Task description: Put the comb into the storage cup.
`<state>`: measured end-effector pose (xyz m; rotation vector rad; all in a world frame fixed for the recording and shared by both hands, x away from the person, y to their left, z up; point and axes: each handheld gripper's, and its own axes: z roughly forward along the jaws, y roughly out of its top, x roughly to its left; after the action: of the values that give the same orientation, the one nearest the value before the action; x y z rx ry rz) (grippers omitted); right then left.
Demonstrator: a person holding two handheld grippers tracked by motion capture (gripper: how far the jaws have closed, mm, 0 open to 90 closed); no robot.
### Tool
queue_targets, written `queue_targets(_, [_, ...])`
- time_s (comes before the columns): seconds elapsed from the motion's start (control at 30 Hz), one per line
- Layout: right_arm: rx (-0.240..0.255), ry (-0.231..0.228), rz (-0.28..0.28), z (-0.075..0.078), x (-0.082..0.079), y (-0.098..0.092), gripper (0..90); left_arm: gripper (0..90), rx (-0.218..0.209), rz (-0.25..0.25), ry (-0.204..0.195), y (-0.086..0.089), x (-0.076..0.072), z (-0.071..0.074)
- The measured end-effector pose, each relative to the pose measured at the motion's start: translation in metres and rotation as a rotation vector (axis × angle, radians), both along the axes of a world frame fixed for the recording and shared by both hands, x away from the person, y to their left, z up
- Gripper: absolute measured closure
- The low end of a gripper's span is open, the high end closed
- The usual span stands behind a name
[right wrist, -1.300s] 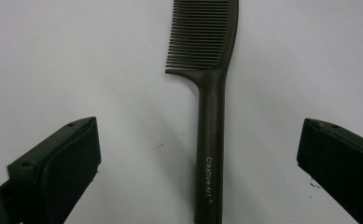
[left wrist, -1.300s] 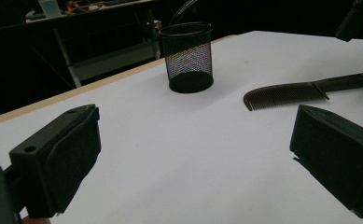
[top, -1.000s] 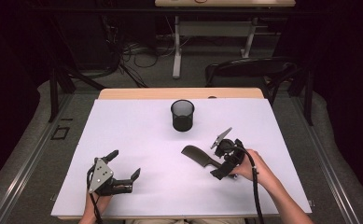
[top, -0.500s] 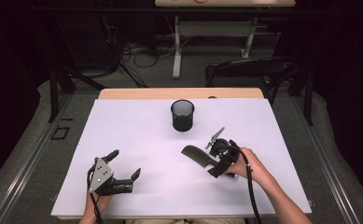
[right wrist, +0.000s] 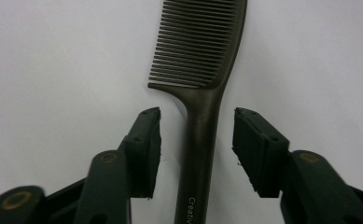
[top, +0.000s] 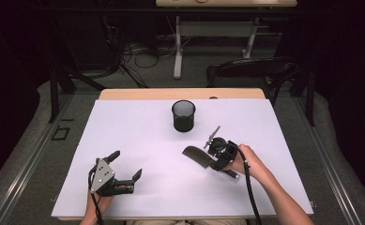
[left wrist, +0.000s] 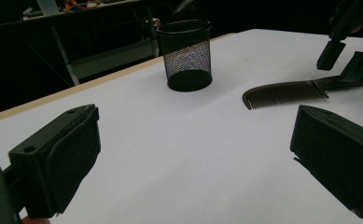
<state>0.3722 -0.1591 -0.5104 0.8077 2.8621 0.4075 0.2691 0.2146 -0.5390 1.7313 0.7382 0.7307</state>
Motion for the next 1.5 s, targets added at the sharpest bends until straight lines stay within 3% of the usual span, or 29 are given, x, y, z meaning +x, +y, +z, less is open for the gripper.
queue_targets(0.2, [-0.021, 0.020, 0.017, -0.004, 0.006, 0.002, 63.8, 1.8, -0.001, 0.002, 0.001, 0.000, 0.000, 0.000])
queue_targets(0.57, [-0.052, 0.058, -0.004, -0.017, 0.010, 0.002, 66.5, 1.8, -0.002, -0.004, 0.004, 0.000, 0.000, 0.000])
queue_targets(1.0, [0.009, 0.079, -0.072, -0.018, 0.011, -0.004, 72.4, 1.8, 0.002, -0.005, 0.004, 0.000, 0.001, -0.001])
queue_targets(1.5, [0.101, 0.053, -0.061, -0.006, 0.001, -0.015, 72.7, 1.8, 0.001, -0.004, 0.003, 0.000, 0.000, -0.001])
